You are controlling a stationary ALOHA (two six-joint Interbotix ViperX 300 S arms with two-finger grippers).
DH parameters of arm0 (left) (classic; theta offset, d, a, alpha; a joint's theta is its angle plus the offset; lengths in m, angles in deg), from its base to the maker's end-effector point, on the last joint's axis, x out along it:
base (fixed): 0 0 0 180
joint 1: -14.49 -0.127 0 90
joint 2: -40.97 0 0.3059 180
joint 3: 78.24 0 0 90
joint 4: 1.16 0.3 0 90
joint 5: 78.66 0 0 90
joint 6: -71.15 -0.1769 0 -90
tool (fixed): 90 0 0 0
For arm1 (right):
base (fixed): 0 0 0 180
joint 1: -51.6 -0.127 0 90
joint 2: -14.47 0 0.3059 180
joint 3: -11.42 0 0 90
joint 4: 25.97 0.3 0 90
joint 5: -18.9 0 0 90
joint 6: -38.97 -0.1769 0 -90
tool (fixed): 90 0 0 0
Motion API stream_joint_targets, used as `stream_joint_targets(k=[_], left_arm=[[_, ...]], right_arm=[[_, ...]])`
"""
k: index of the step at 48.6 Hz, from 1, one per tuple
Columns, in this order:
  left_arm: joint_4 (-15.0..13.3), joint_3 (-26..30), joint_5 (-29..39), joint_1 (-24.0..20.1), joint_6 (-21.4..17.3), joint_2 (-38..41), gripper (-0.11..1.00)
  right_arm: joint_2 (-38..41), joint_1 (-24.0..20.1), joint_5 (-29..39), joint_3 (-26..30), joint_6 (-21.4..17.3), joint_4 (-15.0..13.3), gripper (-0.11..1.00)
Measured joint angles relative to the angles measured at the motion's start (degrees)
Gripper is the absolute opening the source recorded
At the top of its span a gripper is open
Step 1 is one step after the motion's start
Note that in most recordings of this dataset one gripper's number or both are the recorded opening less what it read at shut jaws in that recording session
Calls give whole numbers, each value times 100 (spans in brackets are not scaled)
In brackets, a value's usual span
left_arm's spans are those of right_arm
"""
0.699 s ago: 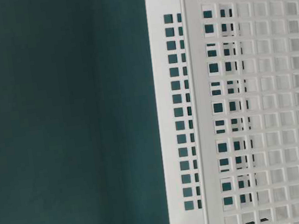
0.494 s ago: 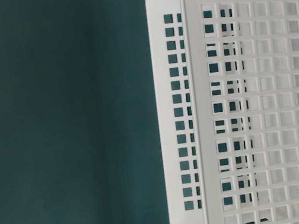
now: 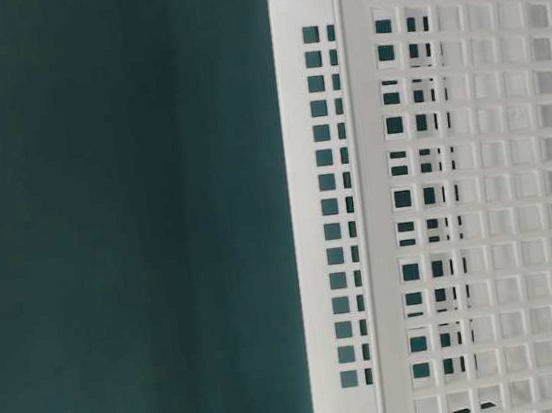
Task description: Lift the white basket with both hands.
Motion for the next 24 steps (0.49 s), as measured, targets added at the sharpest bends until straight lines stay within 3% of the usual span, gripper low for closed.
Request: stream_joint_targets(k=[3, 9, 24], left_arm=[[18, 149, 369, 0, 527, 158, -2], [35, 387, 949, 0, 1204, 343, -2], [35, 870, 2268, -141, 2232, 712, -2]], right_arm=[[123, 141, 272, 114, -308, 0, 1], [422, 360, 756, 369, -984, 0, 1], [1538, 316, 2259, 958, -2145, -35, 1]])
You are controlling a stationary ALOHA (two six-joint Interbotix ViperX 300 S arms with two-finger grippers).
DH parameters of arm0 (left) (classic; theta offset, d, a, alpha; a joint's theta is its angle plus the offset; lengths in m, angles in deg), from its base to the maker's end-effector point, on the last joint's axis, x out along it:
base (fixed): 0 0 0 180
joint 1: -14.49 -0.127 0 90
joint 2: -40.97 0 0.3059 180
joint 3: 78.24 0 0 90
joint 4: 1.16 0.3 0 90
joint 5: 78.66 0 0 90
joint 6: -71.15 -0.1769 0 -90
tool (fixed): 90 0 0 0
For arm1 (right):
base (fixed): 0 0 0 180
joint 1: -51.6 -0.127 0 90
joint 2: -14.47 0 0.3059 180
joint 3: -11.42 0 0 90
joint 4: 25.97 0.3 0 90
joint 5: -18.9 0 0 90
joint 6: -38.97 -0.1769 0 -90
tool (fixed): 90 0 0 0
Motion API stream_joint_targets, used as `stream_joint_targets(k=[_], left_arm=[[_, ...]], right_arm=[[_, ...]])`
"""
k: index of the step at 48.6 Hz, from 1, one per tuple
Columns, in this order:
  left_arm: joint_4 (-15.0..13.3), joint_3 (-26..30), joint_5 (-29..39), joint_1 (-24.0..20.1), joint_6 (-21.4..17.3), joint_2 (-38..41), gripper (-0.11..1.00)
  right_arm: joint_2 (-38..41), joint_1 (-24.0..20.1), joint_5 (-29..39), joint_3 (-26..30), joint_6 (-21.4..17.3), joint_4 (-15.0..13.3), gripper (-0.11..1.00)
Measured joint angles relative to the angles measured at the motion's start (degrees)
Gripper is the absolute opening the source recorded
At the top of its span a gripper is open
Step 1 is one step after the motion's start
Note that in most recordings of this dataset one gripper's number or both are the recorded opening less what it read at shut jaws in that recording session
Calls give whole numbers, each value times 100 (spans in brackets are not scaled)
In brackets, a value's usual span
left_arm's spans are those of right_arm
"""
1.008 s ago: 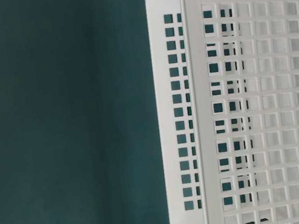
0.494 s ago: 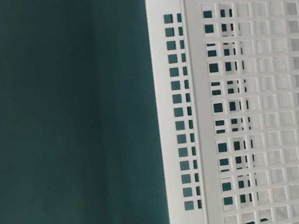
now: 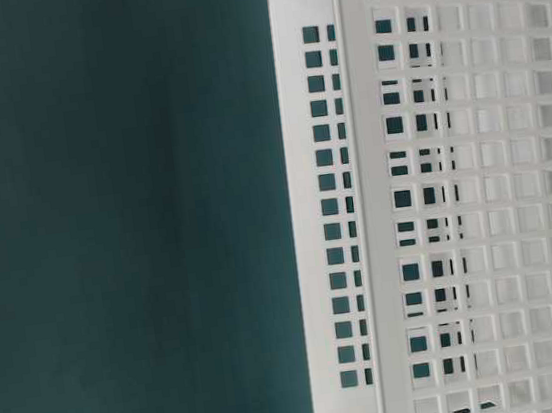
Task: Lift the white basket with both hands.
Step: 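Move both grippers inward toward the basket's left and right rims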
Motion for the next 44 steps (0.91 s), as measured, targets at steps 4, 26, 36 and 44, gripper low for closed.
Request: stream_joint_targets(k=[4, 26, 36, 44], left_arm=[[0, 79, 501, -97, 369, 193, -2], [44, 747, 2514, -202, 791, 1318, -2], [44, 800, 2487, -202, 782, 1354, 3], [44, 782, 2303, -211, 659, 1345, 14]], right_arm=[[316, -35, 387, 185, -255, -97, 1], [1775, -167, 2241, 1415, -914, -747, 1], [1925, -167, 2329, 1538, -923, -756, 4], [1925, -167, 2101, 1547, -958, -756, 21]])
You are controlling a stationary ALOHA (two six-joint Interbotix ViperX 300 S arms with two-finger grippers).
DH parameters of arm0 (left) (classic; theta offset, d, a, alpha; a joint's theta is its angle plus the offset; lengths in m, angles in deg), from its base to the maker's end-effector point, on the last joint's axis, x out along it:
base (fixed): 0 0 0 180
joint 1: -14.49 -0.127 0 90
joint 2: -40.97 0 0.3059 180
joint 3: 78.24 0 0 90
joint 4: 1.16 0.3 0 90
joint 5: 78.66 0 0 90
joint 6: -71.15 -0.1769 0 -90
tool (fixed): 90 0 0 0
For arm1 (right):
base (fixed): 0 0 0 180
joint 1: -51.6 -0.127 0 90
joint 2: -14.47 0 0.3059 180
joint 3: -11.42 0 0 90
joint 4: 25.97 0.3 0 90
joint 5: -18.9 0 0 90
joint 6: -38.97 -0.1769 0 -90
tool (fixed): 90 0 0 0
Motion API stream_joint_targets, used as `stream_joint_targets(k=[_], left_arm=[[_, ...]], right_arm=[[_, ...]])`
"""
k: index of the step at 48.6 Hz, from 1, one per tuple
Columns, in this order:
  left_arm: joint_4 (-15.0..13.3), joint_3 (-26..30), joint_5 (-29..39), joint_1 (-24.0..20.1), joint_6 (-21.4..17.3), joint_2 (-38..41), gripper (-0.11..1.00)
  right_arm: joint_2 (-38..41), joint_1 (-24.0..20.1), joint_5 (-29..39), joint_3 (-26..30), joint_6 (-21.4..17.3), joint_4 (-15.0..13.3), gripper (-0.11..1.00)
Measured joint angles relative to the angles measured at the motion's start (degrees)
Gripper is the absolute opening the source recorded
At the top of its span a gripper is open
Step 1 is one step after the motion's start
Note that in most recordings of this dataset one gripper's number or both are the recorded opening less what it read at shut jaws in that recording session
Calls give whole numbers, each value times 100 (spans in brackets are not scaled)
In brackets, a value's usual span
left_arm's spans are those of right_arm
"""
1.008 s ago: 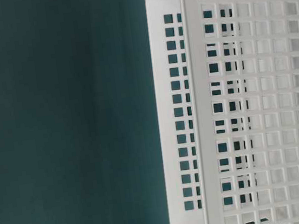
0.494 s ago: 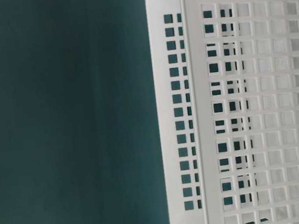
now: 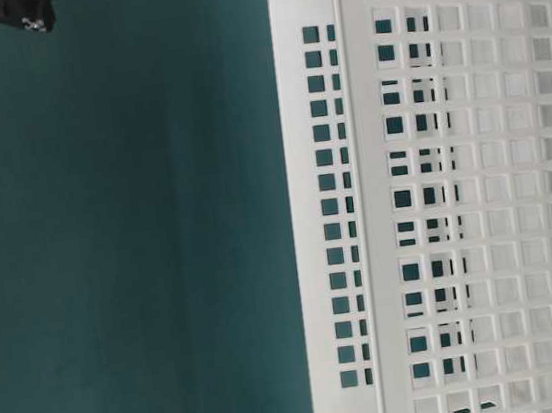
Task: Lift the white basket with both hands.
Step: 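Move both grippers inward toward the basket's left and right rims, then close both grippers on the basket's short side rims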
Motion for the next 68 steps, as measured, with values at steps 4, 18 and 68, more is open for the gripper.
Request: stream_joint_targets(k=[4, 18, 68], left_arm=[[0, -9, -79, 0, -132, -9, 24], [0, -62, -132, 0, -220, -9, 96], [0, -606, -1644, -299, 26, 1564, 94]], right_arm=[[9, 0, -167, 0, -26, 18, 36], [316, -26, -299, -9, -97, 105, 92], [1696, -229, -1301, -237, -967, -26, 92]])
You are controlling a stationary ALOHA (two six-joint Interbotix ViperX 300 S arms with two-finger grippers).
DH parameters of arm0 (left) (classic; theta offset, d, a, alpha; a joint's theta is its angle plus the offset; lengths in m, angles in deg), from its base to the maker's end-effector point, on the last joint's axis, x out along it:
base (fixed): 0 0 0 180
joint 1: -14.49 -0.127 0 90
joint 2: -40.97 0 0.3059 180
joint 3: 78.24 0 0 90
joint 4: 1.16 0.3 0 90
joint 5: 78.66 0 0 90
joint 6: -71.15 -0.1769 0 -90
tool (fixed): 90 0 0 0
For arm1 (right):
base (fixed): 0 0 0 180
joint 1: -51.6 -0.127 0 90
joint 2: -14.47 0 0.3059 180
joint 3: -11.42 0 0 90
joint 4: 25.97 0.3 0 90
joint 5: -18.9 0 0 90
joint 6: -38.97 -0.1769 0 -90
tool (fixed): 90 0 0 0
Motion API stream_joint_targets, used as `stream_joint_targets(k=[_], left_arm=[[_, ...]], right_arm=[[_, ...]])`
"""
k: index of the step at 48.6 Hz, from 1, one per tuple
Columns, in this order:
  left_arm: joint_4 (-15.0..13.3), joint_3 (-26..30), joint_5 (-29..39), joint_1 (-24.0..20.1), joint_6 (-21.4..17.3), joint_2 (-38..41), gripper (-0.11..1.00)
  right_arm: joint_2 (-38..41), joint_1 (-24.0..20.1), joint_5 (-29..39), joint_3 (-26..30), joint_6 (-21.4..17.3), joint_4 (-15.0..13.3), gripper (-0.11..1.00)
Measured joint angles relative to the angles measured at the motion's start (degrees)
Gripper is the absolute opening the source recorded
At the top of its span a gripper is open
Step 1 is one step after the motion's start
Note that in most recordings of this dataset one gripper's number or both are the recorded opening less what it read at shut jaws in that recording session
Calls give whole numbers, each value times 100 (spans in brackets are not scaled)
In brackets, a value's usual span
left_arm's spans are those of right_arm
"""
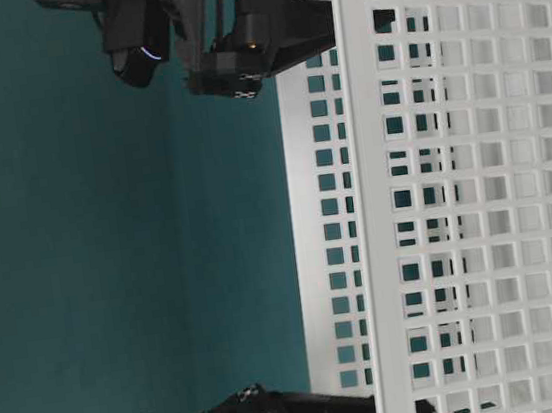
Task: Lift the white basket with both hands.
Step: 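Close both grippers on the basket's short side rims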
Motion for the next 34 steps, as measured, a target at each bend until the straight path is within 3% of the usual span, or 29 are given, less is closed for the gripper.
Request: stream_joint_targets(k=[14, 20, 25, 31, 34], left_arm=[[0, -9, -105, -9, 9, 35, 93], [0, -44, -132, 0, 9, 35, 89], [0, -53, -220, -9, 9, 35, 75], [0, -53, -281, -9, 18, 44, 40], [0, -53, -281, -9, 26, 62, 24]], right_arm=[[35, 9, -176, -70, -88, 0, 90], [35, 0, -202, -114, -97, 0, 82], [35, 0, -211, -202, -132, 9, 61], [35, 0, -211, -246, -237, 79, 25], [35, 9, -211, -255, -264, 97, 18]])
